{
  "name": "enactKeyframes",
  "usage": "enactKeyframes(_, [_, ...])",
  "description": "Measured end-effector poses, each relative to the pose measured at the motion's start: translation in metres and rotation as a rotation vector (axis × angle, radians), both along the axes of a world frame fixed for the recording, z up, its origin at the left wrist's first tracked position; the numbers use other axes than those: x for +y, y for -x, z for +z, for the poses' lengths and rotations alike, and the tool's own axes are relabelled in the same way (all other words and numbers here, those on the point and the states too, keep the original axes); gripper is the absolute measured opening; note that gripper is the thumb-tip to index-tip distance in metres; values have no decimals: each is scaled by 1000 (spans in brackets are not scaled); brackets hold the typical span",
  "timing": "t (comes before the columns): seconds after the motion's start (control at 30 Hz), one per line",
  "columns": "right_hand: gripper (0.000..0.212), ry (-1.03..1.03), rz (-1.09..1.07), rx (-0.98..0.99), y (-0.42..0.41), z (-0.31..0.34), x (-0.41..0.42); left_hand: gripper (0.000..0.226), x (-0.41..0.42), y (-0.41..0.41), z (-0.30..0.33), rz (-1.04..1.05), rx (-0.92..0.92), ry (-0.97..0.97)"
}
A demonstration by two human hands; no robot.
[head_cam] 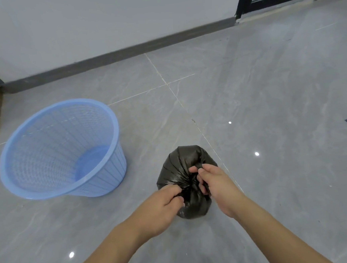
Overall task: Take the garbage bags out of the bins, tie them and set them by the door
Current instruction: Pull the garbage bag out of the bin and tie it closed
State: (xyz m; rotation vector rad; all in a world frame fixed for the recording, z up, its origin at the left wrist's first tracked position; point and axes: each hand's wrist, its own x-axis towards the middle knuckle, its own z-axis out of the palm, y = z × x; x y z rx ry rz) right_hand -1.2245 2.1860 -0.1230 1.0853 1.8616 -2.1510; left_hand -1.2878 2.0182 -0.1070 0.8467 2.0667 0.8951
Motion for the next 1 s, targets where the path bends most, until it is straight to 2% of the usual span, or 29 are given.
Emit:
enactKeyframes(0.1, [27,-257,151,-12,1,-3,-5,16,-3,6,6,105,-61,27])
enactKeyframes(0.2, [24,-496,343,2,0,-7,-8,19,-5,16,13,61,137,80])
enactKeyframes(0.27, [23,-665,434,27,0,-8,-10,20,-5,24,17,30,287,42])
enactKeyframes(0.37, [32,-855,539,68,2,-6,-13,15,-3,35,20,2,406,-16])
enactKeyframes(0.47, [36,-951,648,82,5,-5,-14,9,0,44,18,6,469,-39])
enactKeyframes(0.53, [39,-1017,726,86,7,-4,-11,8,1,46,17,85,407,-67])
enactKeyframes(0.63, [32,-1202,775,142,7,-8,-4,11,1,46,14,195,207,-72])
enactKeyframes(0.8, [10,-1423,679,285,0,-13,4,16,2,36,13,253,9,-68])
enactKeyframes(0.87, [10,-1490,640,285,-2,-12,7,17,2,33,12,232,-8,-57])
enactKeyframes(1.0, [6,-1630,565,317,-4,-10,11,12,4,33,7,270,84,-62])
